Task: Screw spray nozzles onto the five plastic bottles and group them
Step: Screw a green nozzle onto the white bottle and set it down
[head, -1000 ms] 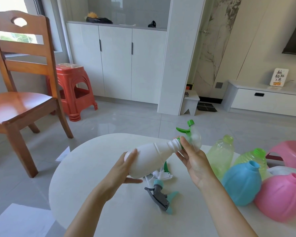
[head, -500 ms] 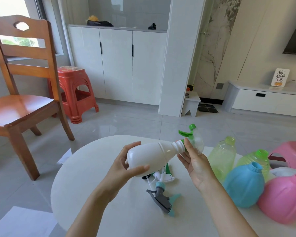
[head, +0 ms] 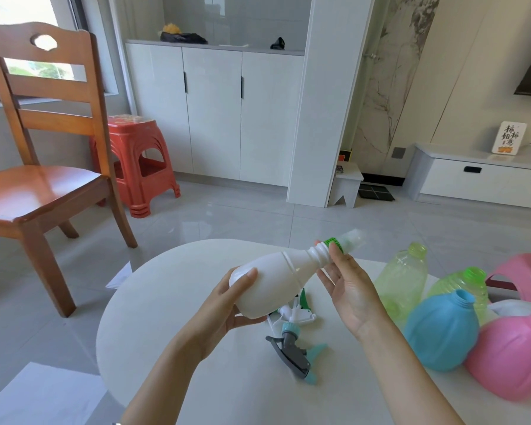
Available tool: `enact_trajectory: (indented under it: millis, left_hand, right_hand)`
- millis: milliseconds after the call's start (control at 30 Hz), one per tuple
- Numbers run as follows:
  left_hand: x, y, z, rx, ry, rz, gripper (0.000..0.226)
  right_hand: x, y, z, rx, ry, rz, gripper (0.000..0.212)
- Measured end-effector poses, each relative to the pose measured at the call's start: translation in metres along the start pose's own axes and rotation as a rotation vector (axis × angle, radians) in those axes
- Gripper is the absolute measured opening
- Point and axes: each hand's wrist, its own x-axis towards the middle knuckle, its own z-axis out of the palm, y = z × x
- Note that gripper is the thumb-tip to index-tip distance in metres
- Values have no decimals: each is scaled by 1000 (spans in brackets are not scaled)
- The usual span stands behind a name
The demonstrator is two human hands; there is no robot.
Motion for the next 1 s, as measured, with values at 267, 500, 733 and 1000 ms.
enact_trajectory:
  millis: [267, 500, 733, 1000]
  left_hand:
    - [-2, 2, -1, 84, -17, 72, 61]
    - [-5, 3, 2, 202, 17, 195, 68]
    - [-9, 5, 2, 320, 7, 238, 74]
    - [-16, 11, -8, 362, -192, 20, 57]
  right_hand:
    - [1, -2, 7, 60, -29, 32, 33]
    - [1, -3, 12, 29, 79, 8, 31]
    - [-2, -5, 20, -63, 106, -37, 31]
    - [-2, -6, 23, -151, -82, 48, 44]
